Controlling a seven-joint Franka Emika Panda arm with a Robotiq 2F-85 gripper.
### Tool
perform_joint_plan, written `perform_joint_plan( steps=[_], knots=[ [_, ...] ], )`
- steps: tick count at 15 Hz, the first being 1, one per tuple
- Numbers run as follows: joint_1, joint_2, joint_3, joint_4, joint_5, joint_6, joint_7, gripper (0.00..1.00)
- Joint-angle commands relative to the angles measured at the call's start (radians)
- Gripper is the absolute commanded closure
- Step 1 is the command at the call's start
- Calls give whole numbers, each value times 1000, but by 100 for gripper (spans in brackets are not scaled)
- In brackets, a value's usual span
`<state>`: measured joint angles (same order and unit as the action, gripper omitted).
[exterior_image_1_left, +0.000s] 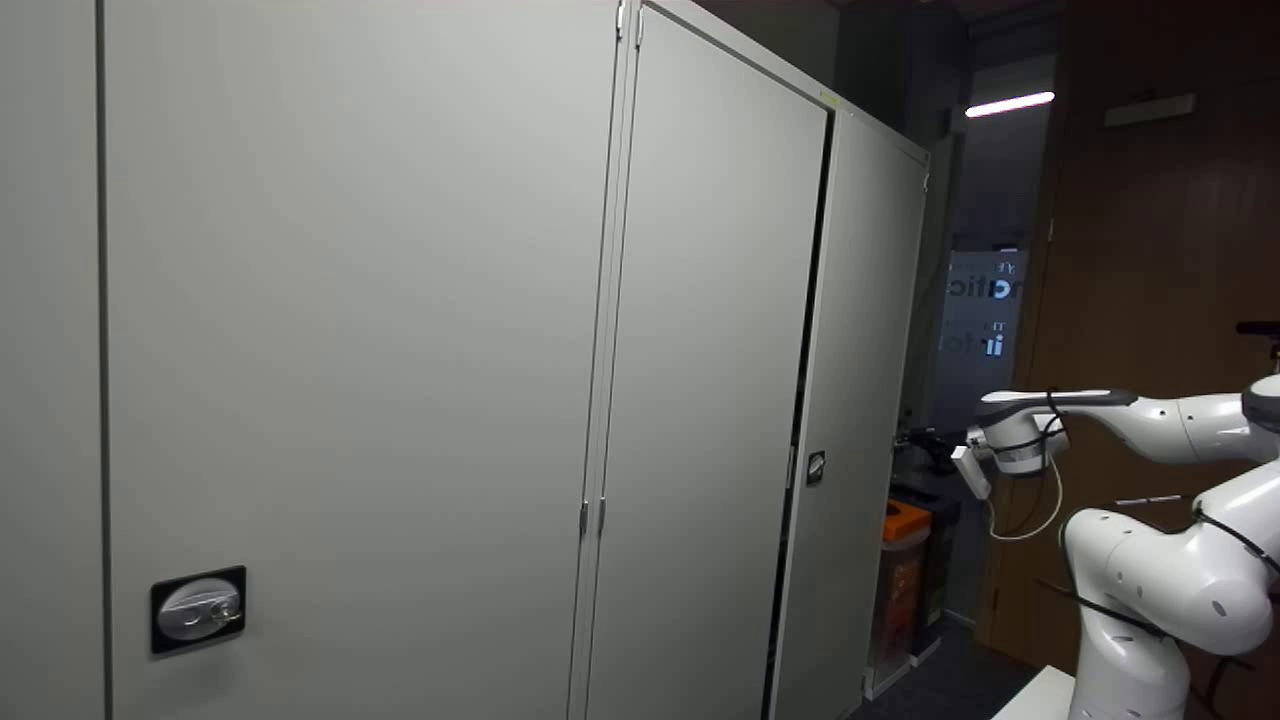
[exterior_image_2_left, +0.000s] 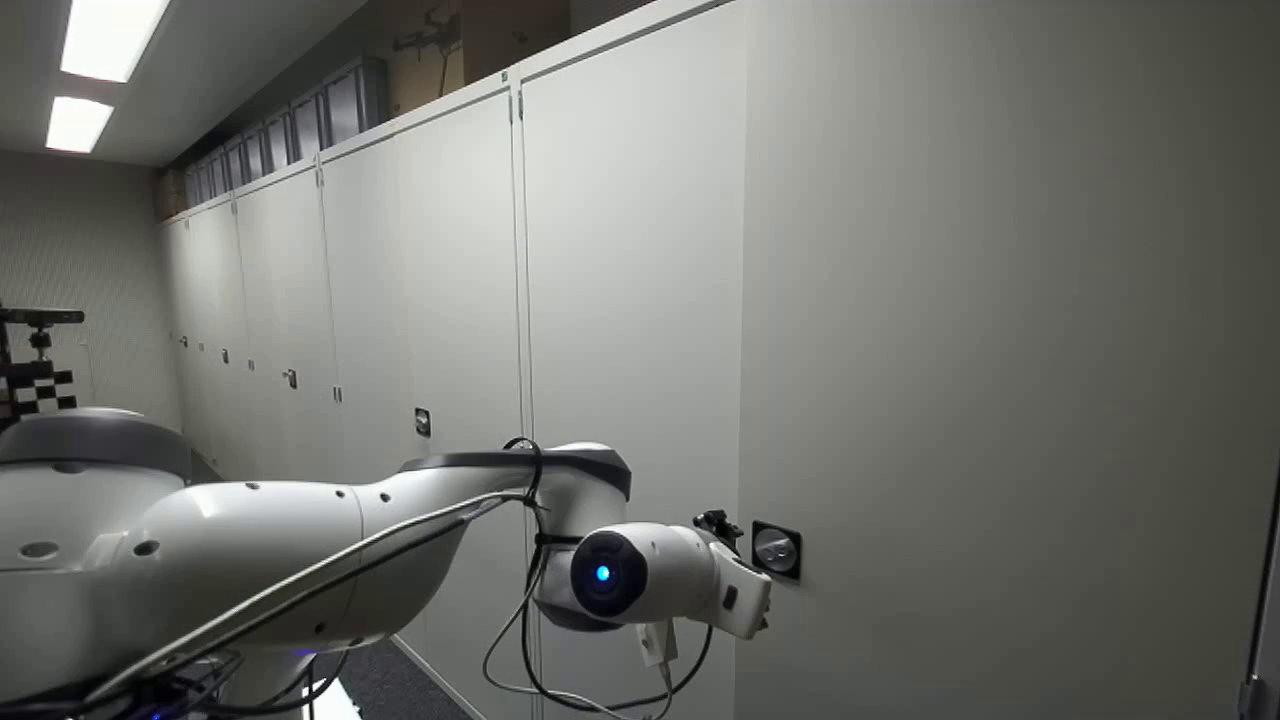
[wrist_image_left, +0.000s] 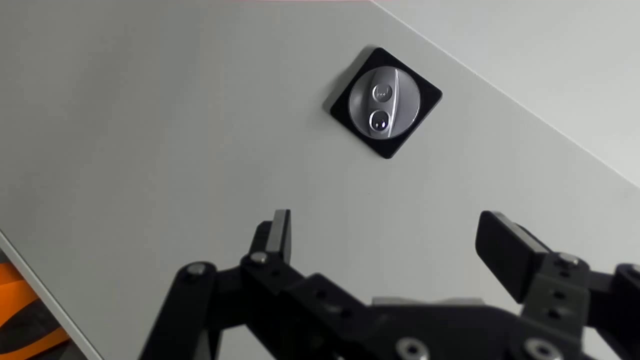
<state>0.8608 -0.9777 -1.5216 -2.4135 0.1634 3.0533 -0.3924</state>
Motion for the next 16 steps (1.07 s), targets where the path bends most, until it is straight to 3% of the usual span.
perform_joint_plan(
  steps=[1, 16],
  knots=[
    [74, -123, -30, 50, -61, 61, 29, 0],
    [225, -372, -57, 182, -187, 87, 48, 0]
  ],
)
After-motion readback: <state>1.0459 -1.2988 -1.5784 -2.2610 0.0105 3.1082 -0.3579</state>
